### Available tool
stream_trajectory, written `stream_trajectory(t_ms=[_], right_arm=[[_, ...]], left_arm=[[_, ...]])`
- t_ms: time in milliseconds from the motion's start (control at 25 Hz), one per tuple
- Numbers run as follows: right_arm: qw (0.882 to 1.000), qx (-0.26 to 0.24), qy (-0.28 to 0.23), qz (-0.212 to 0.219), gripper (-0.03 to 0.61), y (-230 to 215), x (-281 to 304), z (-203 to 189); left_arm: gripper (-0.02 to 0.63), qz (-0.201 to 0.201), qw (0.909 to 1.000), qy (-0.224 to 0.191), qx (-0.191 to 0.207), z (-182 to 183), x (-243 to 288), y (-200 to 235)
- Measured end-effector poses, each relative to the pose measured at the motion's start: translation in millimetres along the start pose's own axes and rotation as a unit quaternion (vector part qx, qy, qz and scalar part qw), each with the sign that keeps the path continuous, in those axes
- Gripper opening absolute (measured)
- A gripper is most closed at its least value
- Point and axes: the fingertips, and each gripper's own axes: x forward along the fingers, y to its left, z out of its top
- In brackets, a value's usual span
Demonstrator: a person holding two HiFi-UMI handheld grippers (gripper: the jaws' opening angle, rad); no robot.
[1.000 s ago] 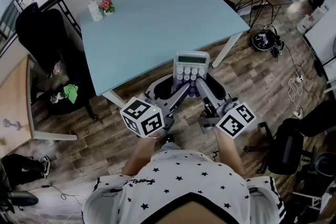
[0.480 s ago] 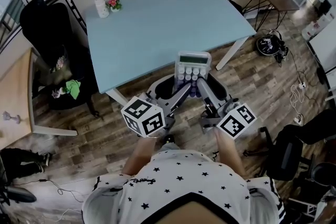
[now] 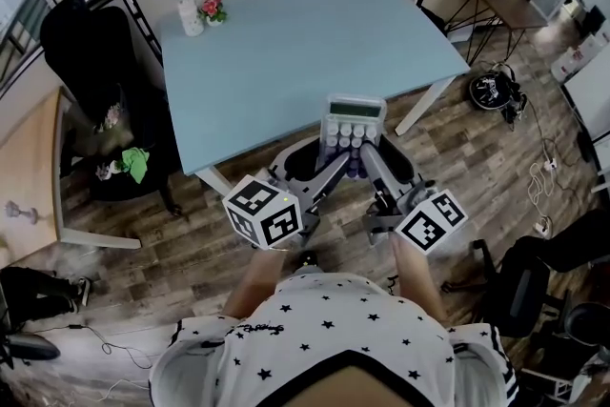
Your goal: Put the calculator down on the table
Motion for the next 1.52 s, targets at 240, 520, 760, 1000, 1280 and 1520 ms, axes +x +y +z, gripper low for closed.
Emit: stream_trajectory(t_ms=[240, 520, 760, 1000, 1280, 1520], right_arm=[[1.0, 0.005, 0.006, 0.012, 0.127, 2.5, 16.7, -3.7], [1.0, 0.008, 0.011, 0.011, 0.127, -0.9, 20.1, -9.2], [1.0, 0.009, 0.011, 0.006, 0.127, -8.6, 18.3, -11.6], [0.999, 0.018, 0.018, 0.028, 0.127, -24.3, 27.2, -9.6], [0.996, 0.044, 0.034, 0.074, 0.127, -55.4, 70.8, -5.8], [0.992, 0.061, 0.049, 0.095, 0.127, -95.2, 103.9, 3.5]], left_arm=[[0.212, 0.014, 0.9999, -0.005, 0.001, 7.9, -6.3, 12.9], [0.212, 0.017, 0.9998, -0.004, -0.003, 4.1, -6.5, 19.3], [0.212, 0.013, 0.9999, 0.001, -0.007, -1.3, -0.8, 21.9], [0.212, 0.038, 0.9993, -0.003, -0.007, -1.9, 11.4, 31.2], [0.212, 0.092, 0.9956, -0.019, 0.001, 14.0, 34.1, 69.3], [0.212, 0.124, 0.992, -0.026, -0.002, 25.1, 69.0, 101.2]])
